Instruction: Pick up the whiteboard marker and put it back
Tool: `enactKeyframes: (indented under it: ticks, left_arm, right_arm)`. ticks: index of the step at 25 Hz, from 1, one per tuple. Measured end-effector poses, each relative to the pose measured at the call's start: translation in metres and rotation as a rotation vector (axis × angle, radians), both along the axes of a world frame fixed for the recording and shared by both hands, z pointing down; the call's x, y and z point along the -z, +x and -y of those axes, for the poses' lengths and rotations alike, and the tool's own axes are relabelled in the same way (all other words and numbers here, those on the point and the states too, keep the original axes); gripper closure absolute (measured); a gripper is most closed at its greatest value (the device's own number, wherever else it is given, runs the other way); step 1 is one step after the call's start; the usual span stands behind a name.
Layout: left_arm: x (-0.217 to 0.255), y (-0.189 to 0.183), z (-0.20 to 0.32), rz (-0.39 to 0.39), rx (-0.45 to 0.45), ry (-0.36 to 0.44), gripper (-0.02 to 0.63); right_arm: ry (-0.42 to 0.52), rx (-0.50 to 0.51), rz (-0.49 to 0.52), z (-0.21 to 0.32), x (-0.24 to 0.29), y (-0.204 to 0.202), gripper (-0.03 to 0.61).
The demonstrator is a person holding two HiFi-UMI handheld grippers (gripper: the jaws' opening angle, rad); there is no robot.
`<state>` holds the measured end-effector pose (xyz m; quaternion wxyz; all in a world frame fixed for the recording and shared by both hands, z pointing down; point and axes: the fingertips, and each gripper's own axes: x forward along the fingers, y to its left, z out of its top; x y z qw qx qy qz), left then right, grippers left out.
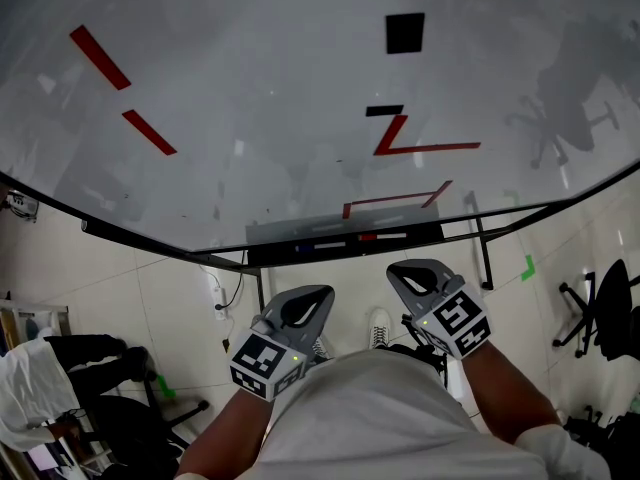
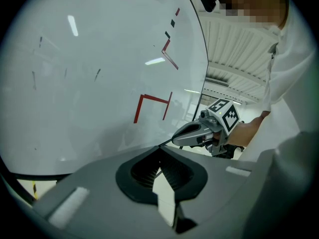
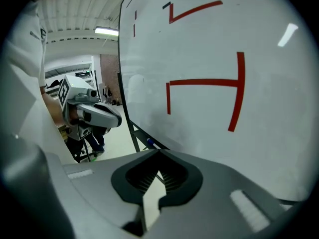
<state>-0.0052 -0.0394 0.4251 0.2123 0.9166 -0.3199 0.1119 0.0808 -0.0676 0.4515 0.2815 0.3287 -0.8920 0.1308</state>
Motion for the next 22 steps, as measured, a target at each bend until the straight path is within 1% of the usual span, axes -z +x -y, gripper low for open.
enactKeyframes:
  ticks: [2, 4, 8, 10, 12, 17, 22]
  left_arm:
    - [0.0, 0.0, 0.001, 0.001, -0.001, -0.001, 0.597]
    - [0.0, 0.0, 0.001, 0.0, -0.003, 0.0, 0.597]
    - [0.0, 0.0, 0.002, -0.002, -0.006, 0.001, 0.597]
    - [0.0, 0.0, 0.002, -0.002, -0.005, 0.0, 0.597]
    - [0.0, 0.0, 0.002, -0.002, -0.006, 0.0, 0.597]
    - [0.001, -0.001, 0.003, -0.003, -0.003, 0.001, 0.597]
    - [0.002, 0.001, 0.003, -0.004, -0.011, 0.005, 0.597]
  right_arm:
    - [-0.018, -0.002, 0.024, -0.001, 0.0, -0.001, 0.577]
    - [-0.049, -0.006, 0.072, -0.003, 0.002, -0.003, 0.577]
    - [-0.137, -0.027, 0.227, -0.009, 0.011, -0.009, 0.577]
    - [-0.159, -0.04, 0.282, -0.01, 0.015, -0.01, 0.577]
    - [-0.166, -0.047, 0.305, -0.012, 0.016, -0.01, 0.577]
    - [-0.16, -0.049, 0.325, -0.015, 0.023, -0.009, 0.577]
    - [-0.176, -0.065, 0.328, -0.017, 0.017, -0.005, 0.577]
